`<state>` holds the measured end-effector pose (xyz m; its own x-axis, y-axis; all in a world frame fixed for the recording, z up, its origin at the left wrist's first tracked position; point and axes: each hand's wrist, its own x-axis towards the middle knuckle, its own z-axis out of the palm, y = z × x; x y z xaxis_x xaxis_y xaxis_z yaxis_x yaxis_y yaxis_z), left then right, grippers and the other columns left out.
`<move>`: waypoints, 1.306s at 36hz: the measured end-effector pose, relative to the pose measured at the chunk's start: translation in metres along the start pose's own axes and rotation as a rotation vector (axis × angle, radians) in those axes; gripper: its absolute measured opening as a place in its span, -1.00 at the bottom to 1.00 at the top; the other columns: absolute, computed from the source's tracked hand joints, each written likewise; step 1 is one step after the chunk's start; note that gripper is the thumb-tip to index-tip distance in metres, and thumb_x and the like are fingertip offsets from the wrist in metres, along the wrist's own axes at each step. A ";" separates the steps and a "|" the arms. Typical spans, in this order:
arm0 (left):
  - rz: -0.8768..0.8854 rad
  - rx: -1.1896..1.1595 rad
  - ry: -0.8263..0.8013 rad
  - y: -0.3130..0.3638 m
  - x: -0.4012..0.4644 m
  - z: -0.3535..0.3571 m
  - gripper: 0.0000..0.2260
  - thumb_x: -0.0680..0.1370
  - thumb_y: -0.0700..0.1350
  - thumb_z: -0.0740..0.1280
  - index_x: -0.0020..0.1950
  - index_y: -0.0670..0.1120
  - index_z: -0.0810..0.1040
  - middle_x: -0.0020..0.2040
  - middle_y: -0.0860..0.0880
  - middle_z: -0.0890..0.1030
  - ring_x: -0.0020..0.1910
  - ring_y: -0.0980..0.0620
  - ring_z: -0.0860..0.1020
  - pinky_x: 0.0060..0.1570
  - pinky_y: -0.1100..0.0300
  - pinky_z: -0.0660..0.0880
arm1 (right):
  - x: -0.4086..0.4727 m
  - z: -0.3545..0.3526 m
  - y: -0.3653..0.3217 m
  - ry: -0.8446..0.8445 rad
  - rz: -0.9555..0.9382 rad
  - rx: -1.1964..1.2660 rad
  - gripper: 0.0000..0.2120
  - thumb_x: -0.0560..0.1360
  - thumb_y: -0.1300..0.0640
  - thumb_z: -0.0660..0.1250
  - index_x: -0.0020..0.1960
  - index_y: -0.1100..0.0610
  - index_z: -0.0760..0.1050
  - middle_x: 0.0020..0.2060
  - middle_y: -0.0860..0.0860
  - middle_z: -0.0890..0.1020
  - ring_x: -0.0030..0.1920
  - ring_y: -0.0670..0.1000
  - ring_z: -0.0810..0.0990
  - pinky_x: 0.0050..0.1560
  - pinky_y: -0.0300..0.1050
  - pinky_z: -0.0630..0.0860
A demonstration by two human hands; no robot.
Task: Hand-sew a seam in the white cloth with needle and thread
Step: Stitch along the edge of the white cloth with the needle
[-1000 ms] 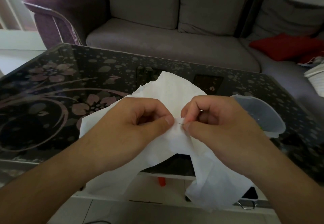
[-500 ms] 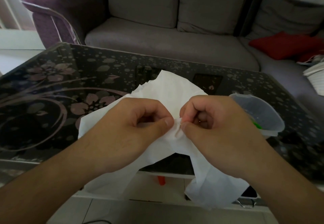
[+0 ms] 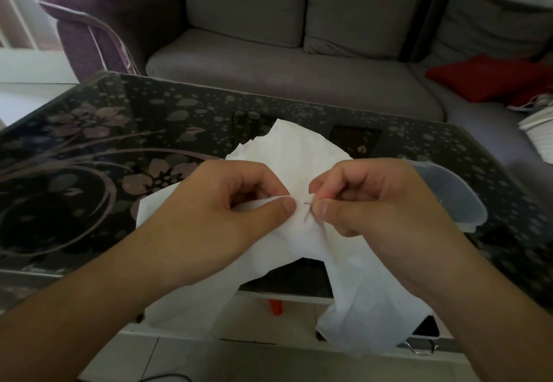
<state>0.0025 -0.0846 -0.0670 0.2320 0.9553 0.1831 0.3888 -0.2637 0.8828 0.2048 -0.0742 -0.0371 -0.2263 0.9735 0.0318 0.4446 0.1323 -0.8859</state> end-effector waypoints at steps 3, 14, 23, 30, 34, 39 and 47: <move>-0.004 -0.006 -0.002 0.000 -0.001 0.000 -0.89 0.52 0.05 0.41 -0.11 0.08 0.72 -0.14 0.12 0.72 -0.10 0.12 0.69 -0.06 0.18 0.57 | 0.001 -0.001 0.001 -0.019 0.011 0.058 -0.83 0.43 0.35 0.48 -0.25 0.11 0.70 -0.15 -0.09 0.73 -0.29 -0.16 0.63 -0.27 -0.31 0.50; -0.006 -0.022 -0.008 0.001 0.000 -0.002 -0.89 0.54 0.01 0.42 -0.12 0.06 0.72 -0.16 0.09 0.72 -0.12 0.11 0.69 -0.06 0.21 0.59 | 0.003 -0.004 0.003 -0.089 0.005 0.166 -0.76 0.45 0.39 0.45 -0.27 0.10 0.70 -0.14 0.01 0.72 -0.26 -0.03 0.57 -0.22 -0.15 0.49; 0.017 -0.015 -0.031 -0.001 -0.001 -0.003 -0.89 0.54 0.01 0.41 -0.11 0.05 0.72 -0.14 0.07 0.72 -0.10 0.09 0.68 -0.07 0.22 0.61 | 0.004 -0.005 0.005 -0.137 0.007 0.205 -0.76 0.43 0.41 0.43 -0.27 0.12 0.70 -0.14 0.02 0.72 -0.25 -0.03 0.59 -0.23 -0.18 0.49; 0.025 -0.019 -0.041 0.001 -0.001 -0.002 -0.89 0.55 -0.01 0.41 -0.13 0.05 0.72 -0.17 0.08 0.71 -0.14 0.11 0.67 -0.14 0.34 0.54 | 0.005 -0.005 0.006 -0.156 0.006 0.219 -0.74 0.44 0.44 0.41 -0.27 0.13 0.70 -0.14 0.03 0.72 -0.23 -0.03 0.60 -0.25 -0.19 0.51; 0.023 -0.041 -0.050 0.000 -0.001 -0.002 -0.89 0.55 -0.01 0.41 -0.13 0.06 0.71 -0.18 0.09 0.70 -0.15 0.11 0.67 -0.14 0.30 0.52 | 0.005 -0.005 0.008 -0.169 -0.003 0.252 -0.74 0.43 0.45 0.41 -0.27 0.14 0.70 -0.14 0.04 0.71 -0.26 -0.06 0.60 -0.27 -0.26 0.50; 0.027 -0.047 -0.056 -0.001 0.000 -0.001 -0.89 0.55 -0.01 0.41 -0.12 0.06 0.71 -0.18 0.09 0.70 -0.14 0.10 0.67 -0.09 0.21 0.51 | 0.007 -0.005 0.011 -0.192 -0.019 0.287 -0.88 0.34 0.33 0.46 -0.27 0.13 0.70 -0.14 0.05 0.71 -0.28 -0.06 0.57 -0.27 -0.25 0.49; 0.010 -0.052 -0.063 0.001 0.000 -0.001 -0.89 0.53 0.03 0.40 -0.12 0.08 0.72 -0.17 0.13 0.72 -0.14 0.13 0.67 -0.12 0.31 0.50 | 0.008 -0.004 0.015 -0.216 -0.015 0.339 -0.90 0.28 0.29 0.43 -0.27 0.13 0.70 -0.15 0.05 0.70 -0.25 -0.04 0.59 -0.27 -0.26 0.50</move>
<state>0.0023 -0.0844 -0.0657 0.2918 0.9420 0.1659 0.3395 -0.2642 0.9027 0.2132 -0.0632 -0.0480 -0.4232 0.9058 -0.0200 0.1367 0.0420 -0.9897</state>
